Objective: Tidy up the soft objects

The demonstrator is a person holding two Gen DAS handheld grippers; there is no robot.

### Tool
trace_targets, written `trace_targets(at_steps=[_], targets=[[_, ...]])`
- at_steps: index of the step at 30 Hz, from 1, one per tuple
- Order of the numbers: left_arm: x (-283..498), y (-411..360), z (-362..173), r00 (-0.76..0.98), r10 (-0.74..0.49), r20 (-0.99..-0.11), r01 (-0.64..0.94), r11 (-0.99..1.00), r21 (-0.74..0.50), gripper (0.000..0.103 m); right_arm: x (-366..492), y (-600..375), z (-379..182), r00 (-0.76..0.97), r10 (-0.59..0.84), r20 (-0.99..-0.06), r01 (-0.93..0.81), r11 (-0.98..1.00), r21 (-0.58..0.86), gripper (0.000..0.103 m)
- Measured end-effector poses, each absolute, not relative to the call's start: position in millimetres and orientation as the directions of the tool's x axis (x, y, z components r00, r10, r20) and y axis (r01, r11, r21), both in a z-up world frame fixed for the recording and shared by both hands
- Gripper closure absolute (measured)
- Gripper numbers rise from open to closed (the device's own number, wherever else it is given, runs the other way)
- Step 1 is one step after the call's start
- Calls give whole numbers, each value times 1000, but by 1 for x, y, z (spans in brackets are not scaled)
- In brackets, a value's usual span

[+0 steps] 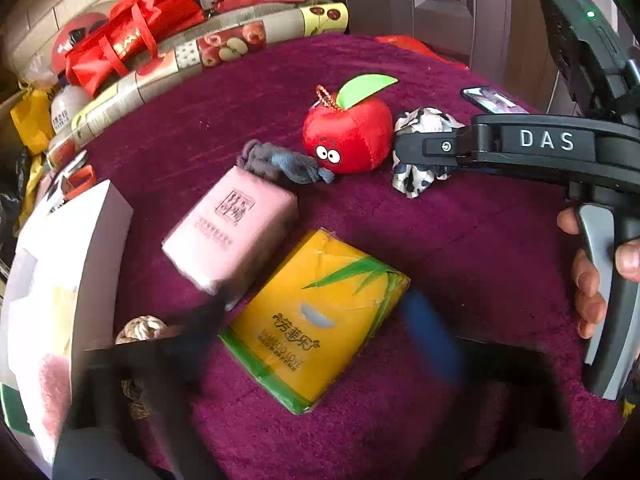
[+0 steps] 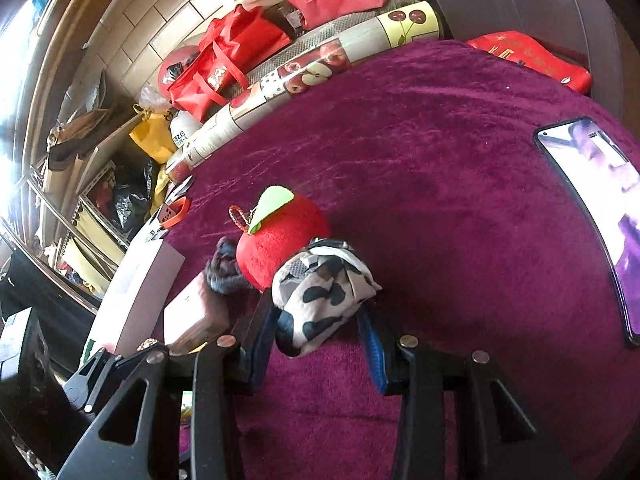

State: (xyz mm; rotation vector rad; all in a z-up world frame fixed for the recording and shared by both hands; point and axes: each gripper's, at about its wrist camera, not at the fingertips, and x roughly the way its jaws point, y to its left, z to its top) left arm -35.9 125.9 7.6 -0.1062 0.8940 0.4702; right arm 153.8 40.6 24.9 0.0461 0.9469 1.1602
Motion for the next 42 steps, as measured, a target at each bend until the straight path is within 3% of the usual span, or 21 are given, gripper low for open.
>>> trace_targets(at_steps=[10, 19, 26, 42], targets=[[-82, 112, 40, 655, 269, -706, -437, 897, -64, 42, 145, 37, 34, 78, 805, -588, -771, 423, 477, 63], [-128, 107, 95, 733, 392, -555, -510, 858, -67, 42, 87, 19, 79, 36, 883, -468, -836, 283, 470, 63], [-158, 115, 110, 745, 433, -507, -551, 828, -102, 42, 54, 13, 113, 39, 921, -388, -880, 216, 423, 64], [-211, 118, 129, 763, 483, -430, -587, 796, -146, 42, 18, 11, 133, 18, 932, -362, -907, 167, 387, 64]])
